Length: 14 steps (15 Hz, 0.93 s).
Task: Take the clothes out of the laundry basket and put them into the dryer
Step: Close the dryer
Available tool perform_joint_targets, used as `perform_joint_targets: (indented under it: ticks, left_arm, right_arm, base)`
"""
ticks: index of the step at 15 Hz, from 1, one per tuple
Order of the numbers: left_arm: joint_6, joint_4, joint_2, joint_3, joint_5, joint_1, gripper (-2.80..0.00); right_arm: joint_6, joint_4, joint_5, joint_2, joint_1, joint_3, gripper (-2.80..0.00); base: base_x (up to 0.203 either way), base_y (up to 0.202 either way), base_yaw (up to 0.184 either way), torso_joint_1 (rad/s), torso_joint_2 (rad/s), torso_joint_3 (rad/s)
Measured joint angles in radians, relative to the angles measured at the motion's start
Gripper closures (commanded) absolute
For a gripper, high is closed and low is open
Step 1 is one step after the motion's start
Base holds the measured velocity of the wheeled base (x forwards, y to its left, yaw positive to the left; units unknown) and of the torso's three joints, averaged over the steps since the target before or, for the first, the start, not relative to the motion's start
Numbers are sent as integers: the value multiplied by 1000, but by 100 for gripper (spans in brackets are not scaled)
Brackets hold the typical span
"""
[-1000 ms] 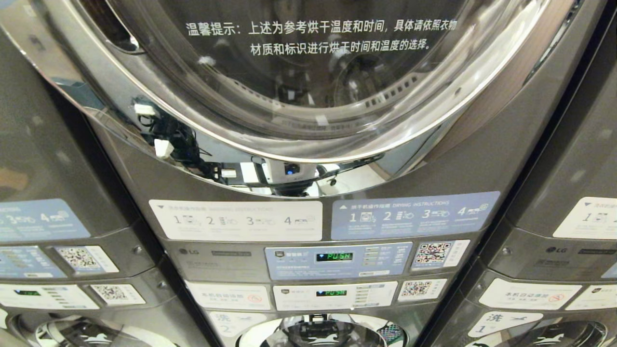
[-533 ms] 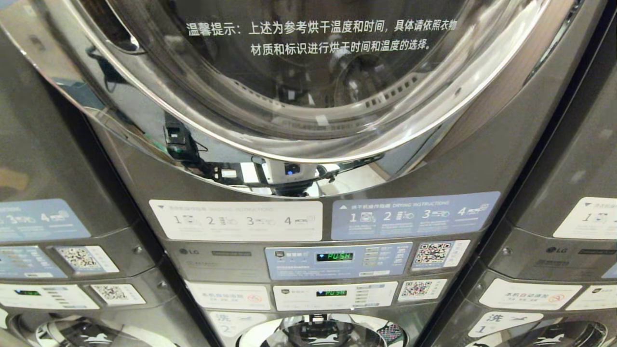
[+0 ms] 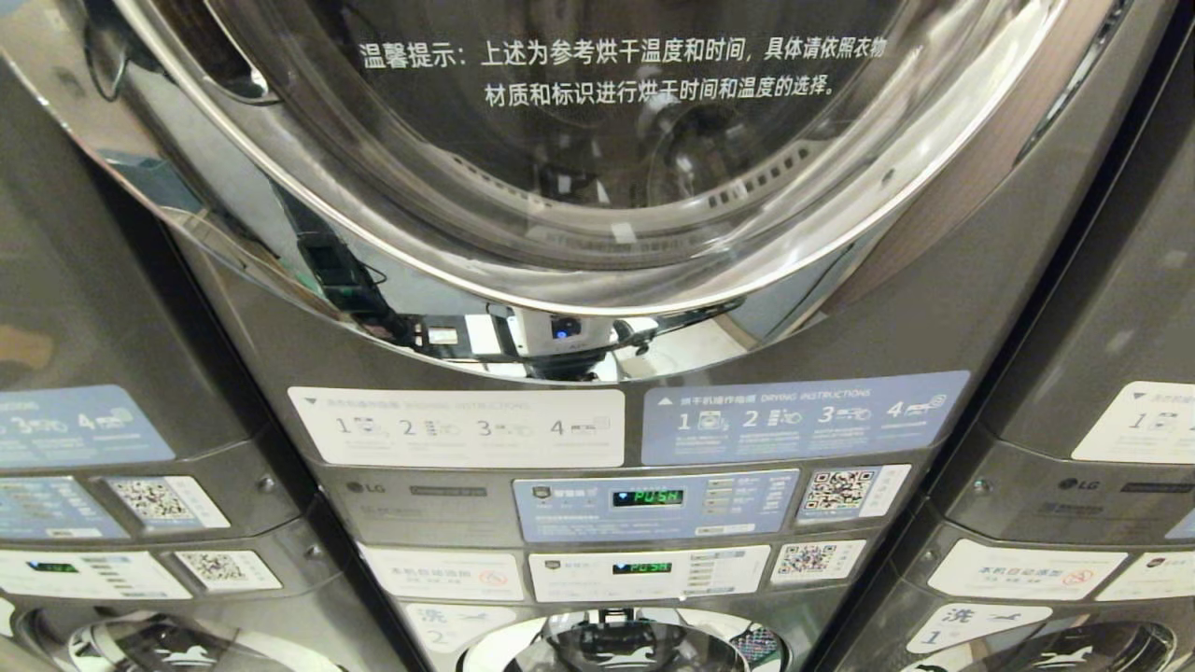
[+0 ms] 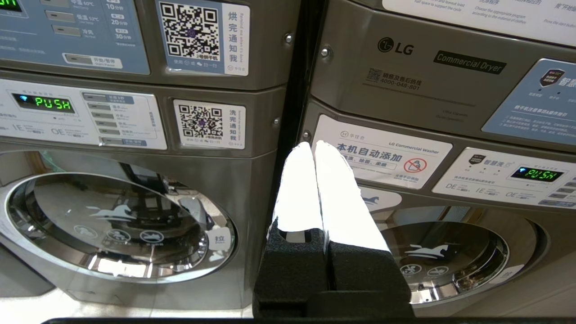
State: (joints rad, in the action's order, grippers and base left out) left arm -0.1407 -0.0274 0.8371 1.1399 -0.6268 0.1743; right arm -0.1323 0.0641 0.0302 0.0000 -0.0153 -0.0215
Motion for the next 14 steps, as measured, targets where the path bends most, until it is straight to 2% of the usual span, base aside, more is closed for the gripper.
perform_joint_targets:
  ticks: [4,6,10,14]
  left_arm:
    - [-23,-11,107,93,9,19,0]
    - [-56,-15,170,150,53,20,0]
    - [-66,-22,249,202,90,20,0]
    - [-66,-39,300,246,232,18,0]
  right_arm:
    - [0,0,0,0,0,0,0]
    - [0,0,0,0,0,0,0]
    - [0,0,0,0,0,0,0]
    - [1,0,0,0,0,0,0]
  base:
    - [0,0,0,0,0,0]
    - [0,0,0,0,0,0]
    - [0,0,0,0,0,0]
    - [0,0,0,0,0,0]
